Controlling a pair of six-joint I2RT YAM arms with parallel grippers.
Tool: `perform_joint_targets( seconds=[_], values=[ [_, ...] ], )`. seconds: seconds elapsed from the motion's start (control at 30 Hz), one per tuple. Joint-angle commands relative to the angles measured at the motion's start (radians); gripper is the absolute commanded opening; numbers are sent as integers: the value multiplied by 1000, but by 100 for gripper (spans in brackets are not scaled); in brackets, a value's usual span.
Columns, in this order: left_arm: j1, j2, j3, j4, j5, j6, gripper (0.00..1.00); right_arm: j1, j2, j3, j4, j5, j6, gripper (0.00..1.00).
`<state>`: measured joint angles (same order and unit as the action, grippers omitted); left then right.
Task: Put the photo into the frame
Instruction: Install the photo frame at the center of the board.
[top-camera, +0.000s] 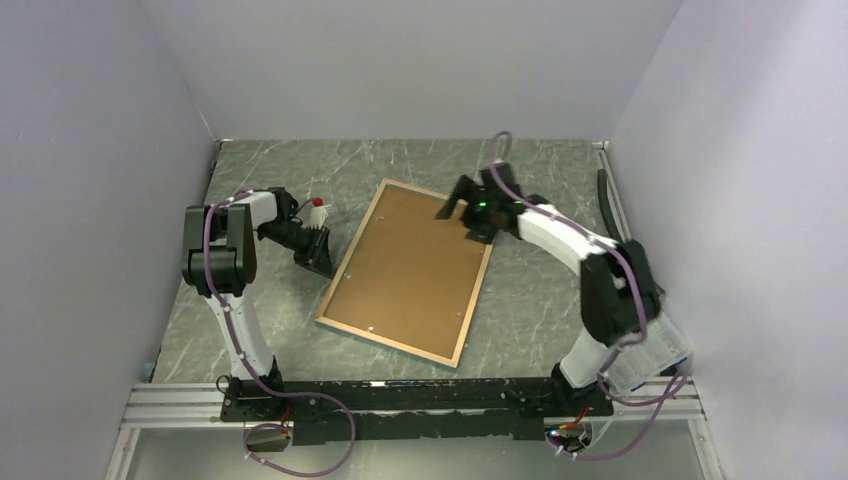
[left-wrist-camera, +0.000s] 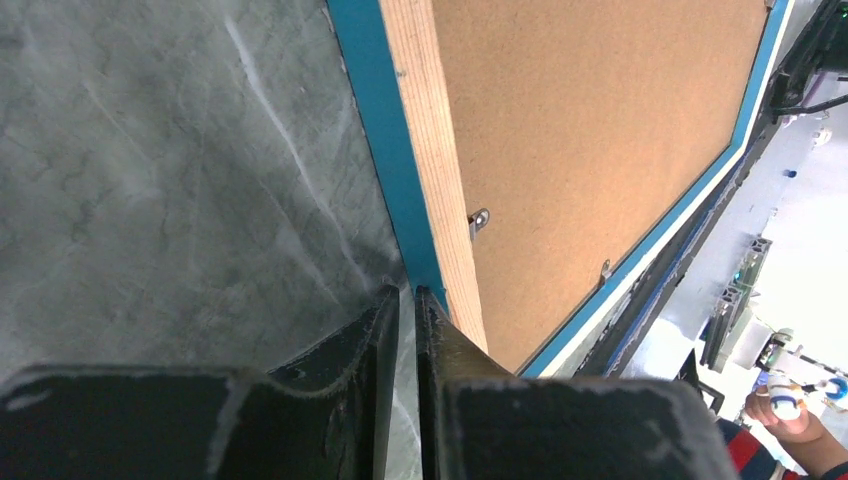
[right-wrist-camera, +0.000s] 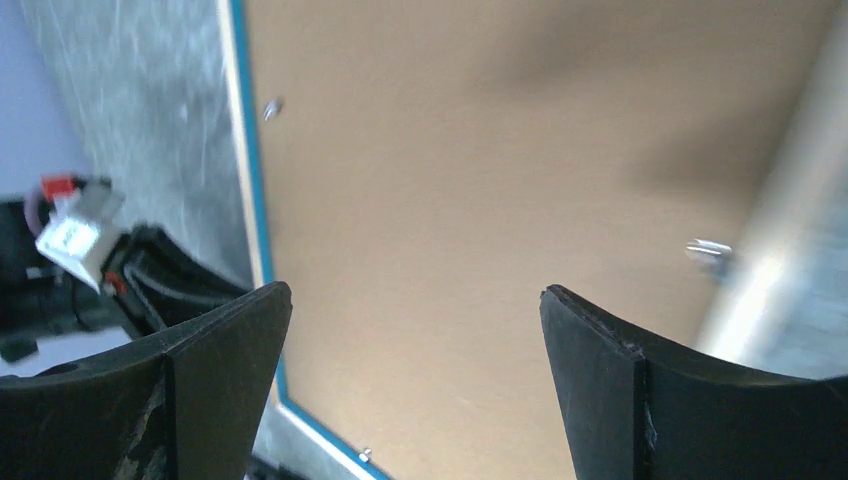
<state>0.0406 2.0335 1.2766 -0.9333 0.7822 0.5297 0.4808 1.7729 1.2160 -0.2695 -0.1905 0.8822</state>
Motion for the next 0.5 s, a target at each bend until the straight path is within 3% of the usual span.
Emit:
perform_joint_targets(
  seconds=[0.0, 0.2, 0.47],
  values=[
    [-3, -38, -16, 26, -10, 2, 17, -131, -211, -140, -119, 106, -65, 100],
    [-12, -52, -40, 21, -17, 16, 15, -214, -277, -272, -114, 154, -69, 100],
    [-34, -86, -79, 30, -52, 42, 15, -216, -103, -204, -22, 86, -66, 100]
  ],
)
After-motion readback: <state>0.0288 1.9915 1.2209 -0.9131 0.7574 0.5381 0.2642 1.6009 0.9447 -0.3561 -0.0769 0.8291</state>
